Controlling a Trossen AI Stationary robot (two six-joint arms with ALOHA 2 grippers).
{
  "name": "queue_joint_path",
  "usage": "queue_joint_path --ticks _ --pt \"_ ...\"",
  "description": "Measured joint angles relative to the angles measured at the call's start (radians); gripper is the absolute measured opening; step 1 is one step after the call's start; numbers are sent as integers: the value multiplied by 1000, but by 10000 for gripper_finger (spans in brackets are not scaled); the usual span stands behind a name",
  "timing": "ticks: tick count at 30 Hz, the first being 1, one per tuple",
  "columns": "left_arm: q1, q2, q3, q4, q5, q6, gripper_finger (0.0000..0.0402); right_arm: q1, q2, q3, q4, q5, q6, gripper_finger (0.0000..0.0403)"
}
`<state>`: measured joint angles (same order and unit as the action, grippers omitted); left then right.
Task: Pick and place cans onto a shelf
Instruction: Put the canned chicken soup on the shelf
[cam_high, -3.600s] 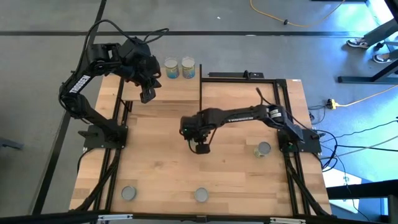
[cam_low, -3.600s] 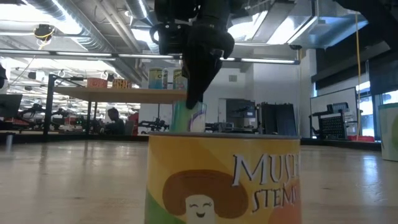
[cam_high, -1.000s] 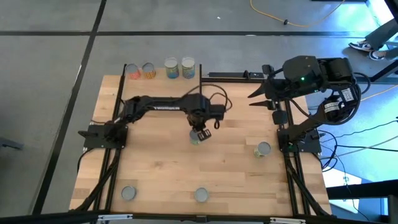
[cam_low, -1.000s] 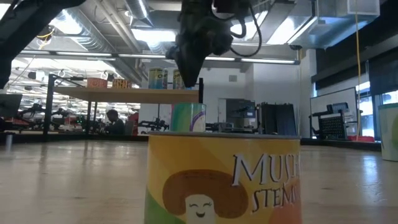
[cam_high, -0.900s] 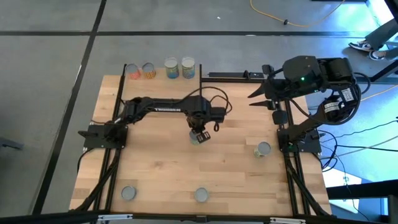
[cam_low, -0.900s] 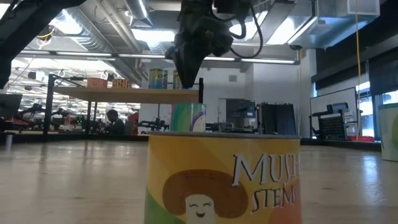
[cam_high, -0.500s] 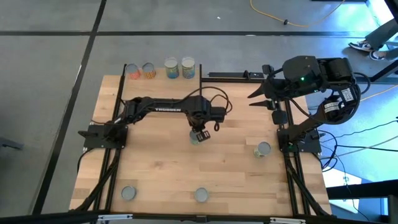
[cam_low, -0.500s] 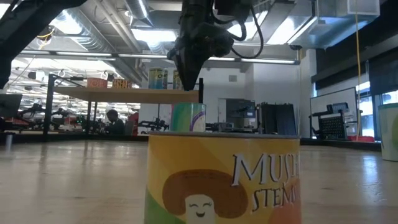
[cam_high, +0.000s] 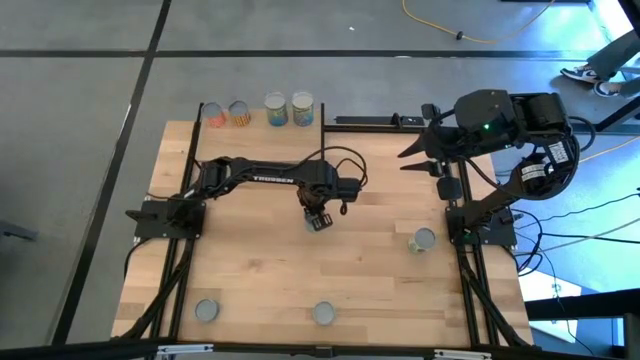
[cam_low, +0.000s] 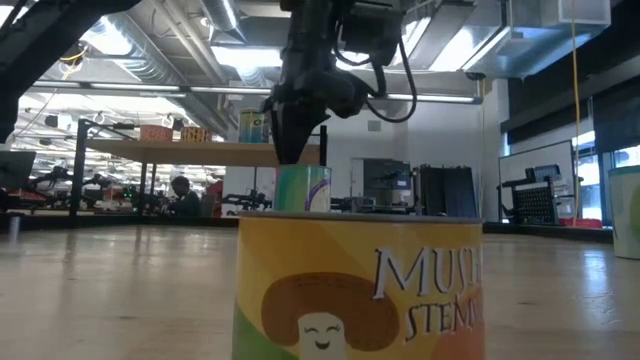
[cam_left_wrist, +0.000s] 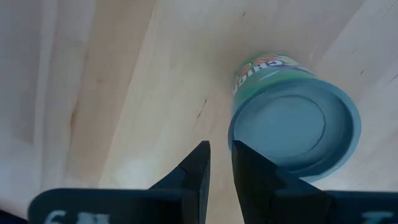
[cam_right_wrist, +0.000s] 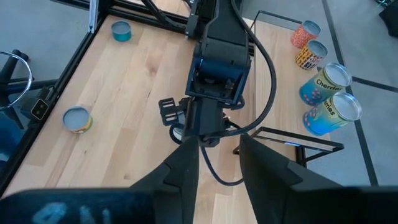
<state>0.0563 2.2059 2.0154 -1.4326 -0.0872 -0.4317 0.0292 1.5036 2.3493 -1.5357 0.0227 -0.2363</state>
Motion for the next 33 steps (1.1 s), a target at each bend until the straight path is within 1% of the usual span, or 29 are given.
queue_joint_path --ticks 3,7,10,16,28,33 --pt "0 0 0 21 7 15 60 0 0 0 7 0 0 117" --pt "0 0 0 40 45 26 60 0 0 0 9 0 0 117" --pt "0 0 0 43 38 53 60 0 0 0 9 0 0 117" --pt "0 0 0 71 -4 52 60 0 0 0 9 0 0 117" --pt "2 21 1 96 -2 52 60 0 0 0 9 0 0 117" --pt "2 27 1 102 0 92 60 0 0 0 10 0 0 117"
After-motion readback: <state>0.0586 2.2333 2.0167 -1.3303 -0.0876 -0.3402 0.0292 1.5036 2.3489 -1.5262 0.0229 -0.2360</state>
